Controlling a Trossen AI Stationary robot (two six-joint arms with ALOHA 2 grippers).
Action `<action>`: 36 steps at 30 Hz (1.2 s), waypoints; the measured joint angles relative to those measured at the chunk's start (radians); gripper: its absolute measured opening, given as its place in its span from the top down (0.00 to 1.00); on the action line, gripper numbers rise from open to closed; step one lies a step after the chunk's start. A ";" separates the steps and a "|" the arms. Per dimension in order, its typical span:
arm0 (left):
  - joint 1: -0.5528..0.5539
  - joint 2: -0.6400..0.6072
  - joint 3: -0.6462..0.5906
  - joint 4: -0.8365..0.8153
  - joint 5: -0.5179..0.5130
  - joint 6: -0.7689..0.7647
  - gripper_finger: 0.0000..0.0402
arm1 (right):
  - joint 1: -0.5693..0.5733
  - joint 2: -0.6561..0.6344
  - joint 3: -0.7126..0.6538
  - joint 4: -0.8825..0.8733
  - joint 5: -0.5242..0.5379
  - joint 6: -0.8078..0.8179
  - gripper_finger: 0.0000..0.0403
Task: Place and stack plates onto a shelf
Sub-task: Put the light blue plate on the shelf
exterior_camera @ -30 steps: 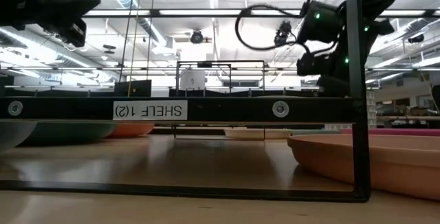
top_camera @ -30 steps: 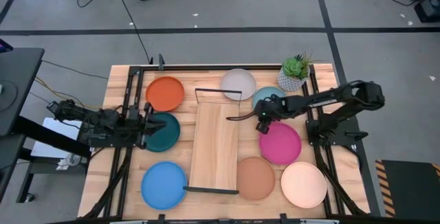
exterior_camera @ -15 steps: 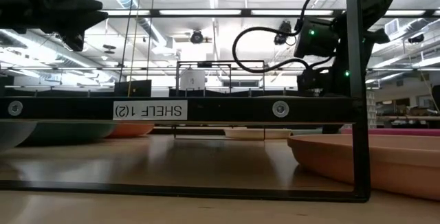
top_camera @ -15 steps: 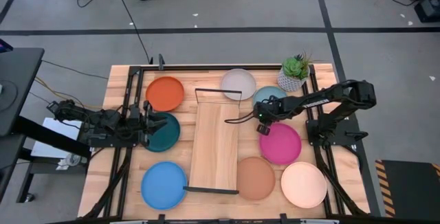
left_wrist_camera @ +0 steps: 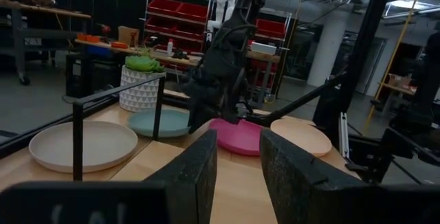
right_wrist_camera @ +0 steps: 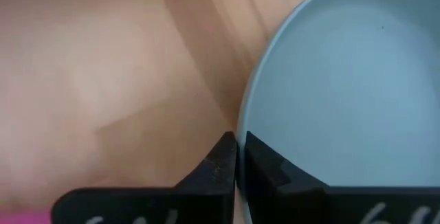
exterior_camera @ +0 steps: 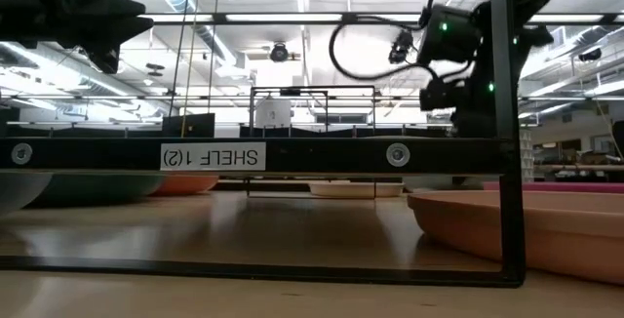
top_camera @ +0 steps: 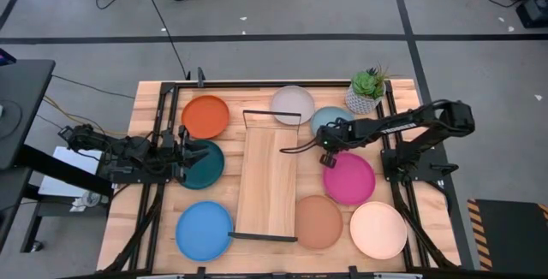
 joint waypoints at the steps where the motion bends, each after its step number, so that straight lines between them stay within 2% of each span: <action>1: 0.000 0.000 0.000 0.000 0.000 -0.002 0.71 | 0.010 -0.006 0.014 -0.021 -0.001 0.011 0.95; 7: 0.000 0.000 0.000 0.001 0.000 -0.012 0.71 | 0.108 -0.009 0.129 -0.152 -0.063 0.108 0.96; 13: 0.000 0.000 0.000 0.005 0.009 -0.043 0.71 | 0.281 -0.007 0.260 -0.265 -0.039 0.173 0.96; 17: 0.000 0.000 0.000 0.016 0.011 -0.088 0.71 | 0.384 -0.007 0.311 -0.219 -0.032 0.136 0.96; 20: 0.001 0.004 0.000 0.018 0.011 -0.151 0.71 | 0.427 -0.004 0.316 -0.108 -0.023 0.058 0.96; 24: 0.002 0.059 0.007 0.016 0.025 -0.243 0.71 | 0.424 0.060 0.319 0.066 -0.031 -0.062 0.96; 26: 0.001 0.100 0.021 0.015 0.057 -0.264 0.71 | 0.407 0.117 0.346 0.093 -0.042 -0.119 0.96; 29: -0.001 0.185 0.067 -0.005 0.088 -0.276 0.71 | 0.380 0.220 0.425 0.083 -0.046 -0.193 0.96; 36: 0.002 0.386 0.196 -0.190 0.084 -0.245 0.71 | 0.321 0.428 0.638 -0.004 -0.045 -0.353 0.95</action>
